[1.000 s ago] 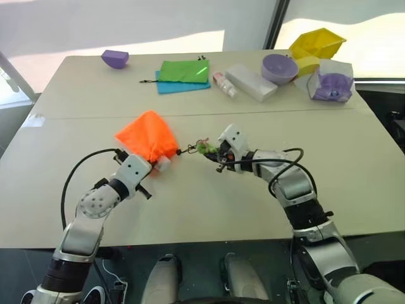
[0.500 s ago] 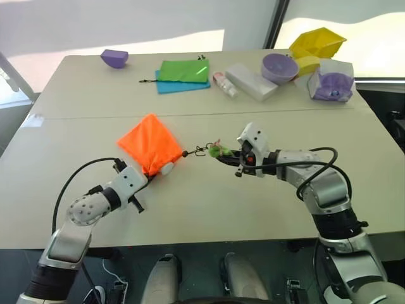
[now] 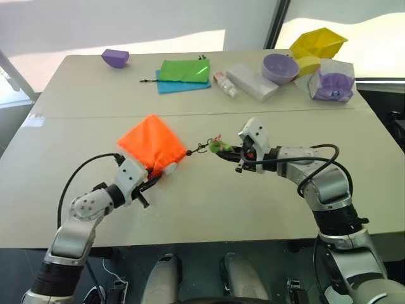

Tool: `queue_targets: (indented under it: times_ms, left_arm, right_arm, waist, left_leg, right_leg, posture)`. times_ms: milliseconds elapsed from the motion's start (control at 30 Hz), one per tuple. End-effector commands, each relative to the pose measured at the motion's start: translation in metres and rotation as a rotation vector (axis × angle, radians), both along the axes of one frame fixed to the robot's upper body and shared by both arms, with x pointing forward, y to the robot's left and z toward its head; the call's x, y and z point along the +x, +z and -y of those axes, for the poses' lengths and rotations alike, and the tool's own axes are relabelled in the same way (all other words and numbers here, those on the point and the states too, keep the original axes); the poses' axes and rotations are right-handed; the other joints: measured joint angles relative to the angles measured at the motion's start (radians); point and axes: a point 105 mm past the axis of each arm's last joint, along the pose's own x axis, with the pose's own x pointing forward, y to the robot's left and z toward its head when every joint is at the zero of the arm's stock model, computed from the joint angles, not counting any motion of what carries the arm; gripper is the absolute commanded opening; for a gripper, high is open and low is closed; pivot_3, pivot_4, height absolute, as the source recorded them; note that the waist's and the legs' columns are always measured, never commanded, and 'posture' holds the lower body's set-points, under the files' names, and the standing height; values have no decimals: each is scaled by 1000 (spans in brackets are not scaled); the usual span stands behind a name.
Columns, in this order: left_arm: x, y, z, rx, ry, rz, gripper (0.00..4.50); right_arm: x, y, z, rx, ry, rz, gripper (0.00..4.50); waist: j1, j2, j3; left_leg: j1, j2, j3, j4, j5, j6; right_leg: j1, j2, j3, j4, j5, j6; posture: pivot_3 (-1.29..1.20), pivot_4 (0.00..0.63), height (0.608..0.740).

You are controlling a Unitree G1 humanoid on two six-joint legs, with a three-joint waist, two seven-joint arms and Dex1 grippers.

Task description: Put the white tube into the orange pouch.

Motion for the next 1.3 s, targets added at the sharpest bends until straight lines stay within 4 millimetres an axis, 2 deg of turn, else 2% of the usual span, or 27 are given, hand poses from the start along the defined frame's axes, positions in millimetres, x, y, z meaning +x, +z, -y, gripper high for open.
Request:
queue_targets:
  times_ms: [33,100,200,267,333,433,533,567,633,733,867,1100,1167,1233,1300]
  left_arm:
    - [0,12,-9,-18,1,9,2944]
    - [2,24,-9,-42,-30,29,3924]
    - [7,54,-7,-149,-95,50,3924]
    - [7,65,-6,-186,-153,25,3924]
    - [19,78,-10,-230,-155,21,3924]
    - [36,86,-8,-286,-163,-1,3924]
    - [40,82,-3,-271,-232,-91,3924]
    - [34,73,-6,-201,-264,-115,3924]
    - [27,70,-15,-192,-290,-156,3924]
    - [40,76,-22,-213,-241,-103,3924]
    - [48,73,-10,-229,-316,-134,3924]
    - [84,52,32,-140,-476,-231,3924]
    - [89,49,37,-120,-493,-245,3924]
    - [94,44,50,-65,-526,-246,3924]
    - [98,39,58,5,-543,-243,3924]
  right_arm:
    - [1,16,0,29,9,58,0]
    - [2,16,-1,31,9,63,0]
    - [2,16,-2,30,9,77,0]
    - [3,14,-2,23,6,88,0]
    - [6,13,-2,15,0,102,0]
    - [8,10,-4,-5,0,133,0]
    - [8,6,-5,-10,-1,139,0]
    - [7,7,-6,-11,1,141,0]
    - [8,9,-5,-12,-2,148,0]
    - [10,11,-3,-13,-10,169,0]
    - [11,9,-4,-7,-16,169,0]
    - [13,5,-14,-8,2,178,0]
    - [13,5,-15,-7,2,182,0]
    - [14,8,-15,-4,-4,189,0]
    - [14,10,-14,-1,-6,194,0]
  waist:
    - [-3,0,0]
    - [-2,0,0]
    - [3,0,0]
    - [4,-1,0]
    - [3,-1,0]
    - [3,-1,0]
    - [-2,-1,1]
    - [-6,-1,1]
    - [-15,-1,1]
    - [-6,-1,1]
    - [3,-1,1]
    - [21,-1,1]
    - [21,-1,1]
    - [18,-1,1]
    - [19,-1,1]
  left_leg:
    - [0,0,0,0,0,0]
    - [0,0,0,0,0,0]
    - [0,0,0,1,0,0]
    - [0,0,-1,1,0,0]
    - [0,-1,0,1,0,0]
    - [0,-2,0,2,0,0]
    - [0,-3,0,1,0,0]
    - [0,-3,1,1,0,0]
    - [0,-2,2,0,0,0]
    - [-1,0,2,-1,1,0]
    - [-1,-1,1,1,1,-1]
    - [-1,-5,2,5,2,1]
    - [-2,-5,2,5,2,1]
    - [-5,-5,2,6,2,1]
    - [-12,-5,1,9,2,1]
  right_leg:
    - [0,0,0,0,0,0]
    - [0,1,0,0,0,0]
    - [0,1,0,0,0,0]
    - [1,1,-1,1,0,0]
    - [1,1,-1,1,0,0]
    - [1,1,-1,1,0,0]
    - [0,2,-1,1,0,0]
    - [0,2,-1,1,0,0]
    - [-2,3,0,1,0,0]
    - [-4,4,0,2,0,0]
    - [-3,4,0,3,0,0]
    - [0,2,-1,3,0,1]
    - [-1,2,-1,3,0,1]
    - [-4,3,-1,3,0,1]
    - [-11,3,-1,5,0,1]
  posture:
    - [0,150,740]
    - [0,150,740]
    - [0,150,740]
    - [0,150,740]
    - [0,150,740]
    - [0,150,740]
    - [0,150,740]
    - [0,150,740]
    - [0,150,740]
    - [0,150,740]
    - [0,150,740]
    - [0,150,740]
    - [0,150,740]
    - [0,150,740]
    - [0,150,740]
